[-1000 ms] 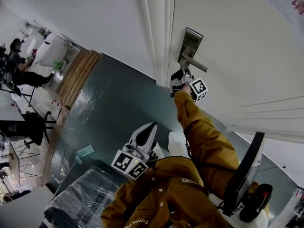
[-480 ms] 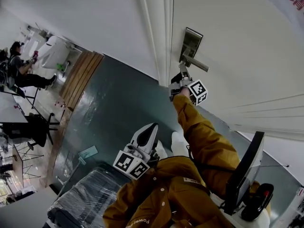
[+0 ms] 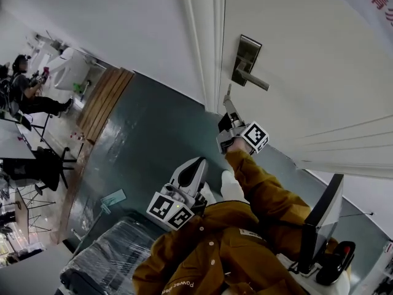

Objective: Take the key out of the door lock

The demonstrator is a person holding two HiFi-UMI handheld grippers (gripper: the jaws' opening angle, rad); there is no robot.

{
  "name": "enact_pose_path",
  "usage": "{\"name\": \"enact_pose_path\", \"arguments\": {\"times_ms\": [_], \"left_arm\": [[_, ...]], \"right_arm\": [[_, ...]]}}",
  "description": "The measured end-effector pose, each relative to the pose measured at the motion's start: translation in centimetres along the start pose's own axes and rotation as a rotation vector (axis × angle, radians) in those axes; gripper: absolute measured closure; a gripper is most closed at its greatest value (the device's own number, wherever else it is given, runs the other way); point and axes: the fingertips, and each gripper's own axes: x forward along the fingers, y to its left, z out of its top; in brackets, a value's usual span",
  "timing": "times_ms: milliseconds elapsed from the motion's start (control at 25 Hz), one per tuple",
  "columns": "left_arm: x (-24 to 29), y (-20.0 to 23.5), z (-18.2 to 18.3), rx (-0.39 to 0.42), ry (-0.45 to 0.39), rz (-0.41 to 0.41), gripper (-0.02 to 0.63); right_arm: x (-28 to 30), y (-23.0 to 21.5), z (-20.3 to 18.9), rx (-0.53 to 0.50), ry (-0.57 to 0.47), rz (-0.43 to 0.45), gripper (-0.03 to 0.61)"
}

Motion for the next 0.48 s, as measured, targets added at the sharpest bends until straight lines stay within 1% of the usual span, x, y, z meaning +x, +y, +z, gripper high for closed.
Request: {"name": "enact_pose_path", "arguments": {"times_ms": [120,200,320,400,480], "left_arm": [[-0.2,-0.1,0.1,-0.001,-0.009,-0.013,0.615],[-0.6,-0.3,0.1,-0.001,-0.021,-0.018,0.615],[-1.3,-0.3,0.1,0.002,-0.04,-0.018,0.615],[-1.1,0.0,-0.1,0.004,-0.043,-0.017,0.615],[-0.6,0.2,-0.2,-0.002,-0.044,-0.022,0.615]], "right_arm": [[-1.6,4.5,-0.7,-0.011,0.047,0.095,0.552],[-3.2,6.7,-0.9,-0.037,0.075,0.133,0.552],[-6.1,9.3,-1.6,-0.138,0.132,0.175,0.552],[-7.3,11.4,-1.9,-0.237,0.167,0.219,0.551],[-8.3,13.5,-1.9,-0.333,0.187,0.246,0.551]]}}
